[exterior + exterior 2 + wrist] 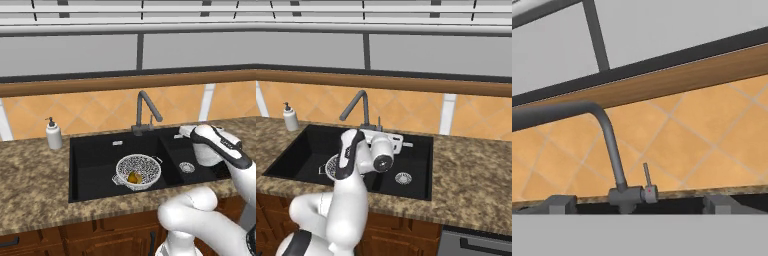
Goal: Put the colander in the sink, put the kiwi, pear in the colander, and turn on the sink faucet and pour water over the colander.
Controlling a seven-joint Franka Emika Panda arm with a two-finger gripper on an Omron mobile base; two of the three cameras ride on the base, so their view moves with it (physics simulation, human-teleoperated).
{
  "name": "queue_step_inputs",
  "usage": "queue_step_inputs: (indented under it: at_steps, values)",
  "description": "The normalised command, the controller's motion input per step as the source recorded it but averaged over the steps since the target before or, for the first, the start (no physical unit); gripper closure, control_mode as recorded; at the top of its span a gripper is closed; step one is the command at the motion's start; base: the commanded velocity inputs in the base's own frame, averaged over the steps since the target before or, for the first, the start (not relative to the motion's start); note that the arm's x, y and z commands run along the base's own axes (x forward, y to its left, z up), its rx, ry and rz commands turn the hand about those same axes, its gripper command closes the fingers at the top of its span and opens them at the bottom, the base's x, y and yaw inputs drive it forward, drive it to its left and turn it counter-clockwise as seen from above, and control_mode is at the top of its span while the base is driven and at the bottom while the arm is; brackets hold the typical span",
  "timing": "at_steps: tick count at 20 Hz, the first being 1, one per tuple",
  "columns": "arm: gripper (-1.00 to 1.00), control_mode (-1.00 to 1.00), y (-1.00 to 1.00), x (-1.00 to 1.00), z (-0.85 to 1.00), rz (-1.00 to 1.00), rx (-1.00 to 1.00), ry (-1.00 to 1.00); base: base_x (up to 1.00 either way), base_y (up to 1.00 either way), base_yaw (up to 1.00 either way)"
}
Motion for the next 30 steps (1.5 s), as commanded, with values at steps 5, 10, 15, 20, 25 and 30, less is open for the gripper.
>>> queue_step_inputs:
  at_steps: [5,10,15,20,25,30]
  values:
    - [-1.00,-1.00,0.00,0.39,-0.05,0.00,0.00,-0.08,0.00,0.00,0.00]
    - [-1.00,-1.00,-0.03,0.18,-0.23,0.01,0.00,-0.01,0.00,0.00,0.00]
    - [-1.00,-1.00,-0.11,0.26,-0.27,0.05,0.01,0.00,0.00,0.00,0.00]
    - [-1.00,-1.00,0.01,0.44,-0.02,0.04,0.02,0.00,0.00,0.00,0.00]
    - [-1.00,-1.00,0.00,0.43,-0.04,0.03,0.00,0.00,0.00,0.00,0.00]
    - [-1.00,-1.00,0.01,0.35,-0.05,0.02,0.00,0.00,0.00,0.00,0.00]
